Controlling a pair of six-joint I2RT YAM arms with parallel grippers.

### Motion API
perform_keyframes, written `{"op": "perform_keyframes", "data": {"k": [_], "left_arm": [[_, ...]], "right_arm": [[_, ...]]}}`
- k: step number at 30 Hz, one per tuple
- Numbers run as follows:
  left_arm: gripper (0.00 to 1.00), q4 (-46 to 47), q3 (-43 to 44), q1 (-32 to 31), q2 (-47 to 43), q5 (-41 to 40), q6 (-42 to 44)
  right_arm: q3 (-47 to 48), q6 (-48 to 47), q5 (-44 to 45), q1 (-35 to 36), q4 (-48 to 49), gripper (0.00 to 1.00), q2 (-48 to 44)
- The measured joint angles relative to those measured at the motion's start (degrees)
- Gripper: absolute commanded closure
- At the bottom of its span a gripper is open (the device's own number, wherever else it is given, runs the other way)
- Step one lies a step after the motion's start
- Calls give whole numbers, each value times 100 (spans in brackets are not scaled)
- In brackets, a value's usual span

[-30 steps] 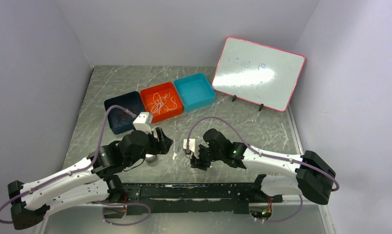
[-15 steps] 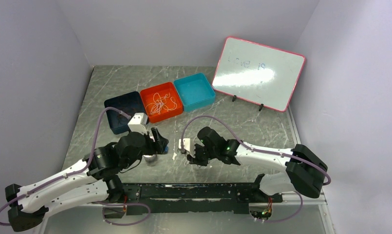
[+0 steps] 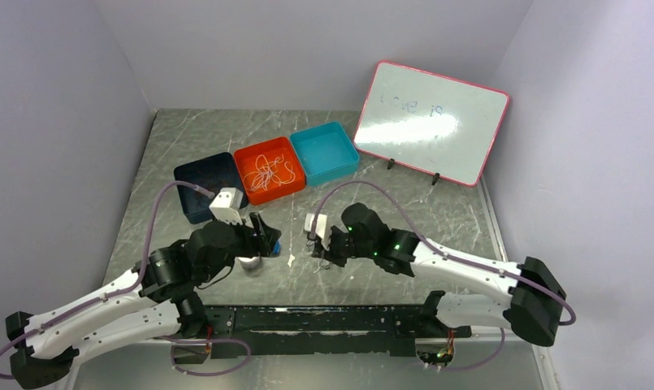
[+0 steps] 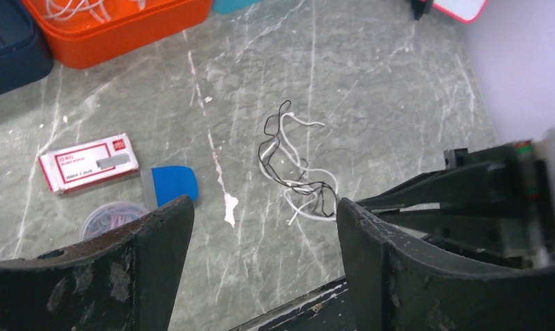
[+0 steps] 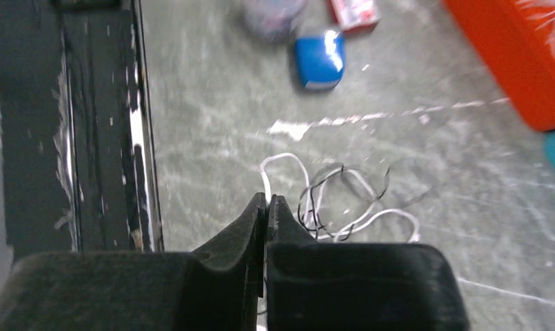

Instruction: Untangle the cables

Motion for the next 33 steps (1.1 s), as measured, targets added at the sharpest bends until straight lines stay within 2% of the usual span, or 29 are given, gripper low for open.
{"op": "perform_keyframes", "data": {"k": [6, 11, 20, 33], "left_arm": [[13, 660, -125, 0, -354, 245, 575], [11, 1443, -140, 0, -614, 455, 1091], [11, 2494, -140, 0, -24, 798, 1698], [9, 3582, -127, 0, 837, 1187, 2295]], "right_arm": [[426, 1141, 822, 4, 319, 100, -461], [879, 1993, 1561, 4, 264, 100, -490], [1311, 3213, 2789, 4, 157, 100, -791], [2177, 4391, 2946, 4, -332, 100, -822]]}}
